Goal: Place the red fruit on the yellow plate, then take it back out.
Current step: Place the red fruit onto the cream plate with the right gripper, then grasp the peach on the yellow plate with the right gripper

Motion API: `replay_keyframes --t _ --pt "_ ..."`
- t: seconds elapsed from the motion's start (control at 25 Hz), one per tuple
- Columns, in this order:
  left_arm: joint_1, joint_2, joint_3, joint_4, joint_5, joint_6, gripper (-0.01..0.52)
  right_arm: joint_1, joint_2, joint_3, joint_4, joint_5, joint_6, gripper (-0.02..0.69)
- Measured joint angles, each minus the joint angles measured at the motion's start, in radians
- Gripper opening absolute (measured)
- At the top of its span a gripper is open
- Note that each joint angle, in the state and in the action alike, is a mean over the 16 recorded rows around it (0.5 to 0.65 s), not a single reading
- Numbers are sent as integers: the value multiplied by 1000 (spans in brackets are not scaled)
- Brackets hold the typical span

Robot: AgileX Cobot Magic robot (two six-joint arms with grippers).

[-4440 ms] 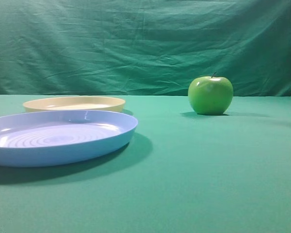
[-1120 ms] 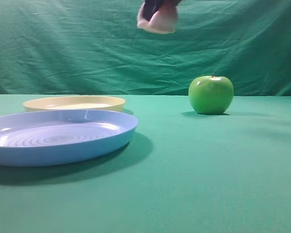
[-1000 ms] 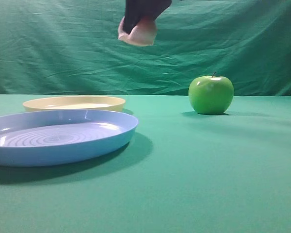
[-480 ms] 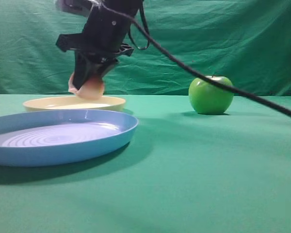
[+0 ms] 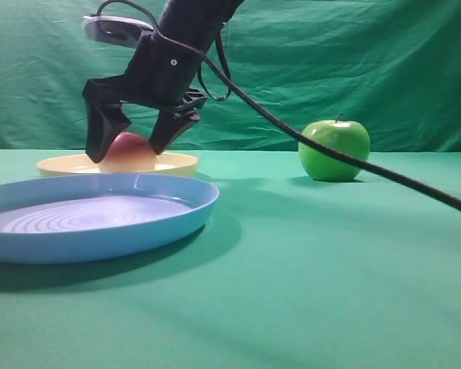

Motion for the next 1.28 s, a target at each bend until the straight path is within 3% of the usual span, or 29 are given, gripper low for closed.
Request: replay_keyframes --t 0.44,0.6,0.92,1.28 --pt "0 0 0 0 0 0 0 -70 -267 -1 -36 256 223 128" --pt "0 0 0 0 0 0 0 -85 -363 -2 -69 322 286 26" --pt "0 0 0 0 0 0 0 -93 -559 50 -144 371 374 0" --pt "0 0 0 0 0 0 0 -93 -782 251 -219 379 488 0"
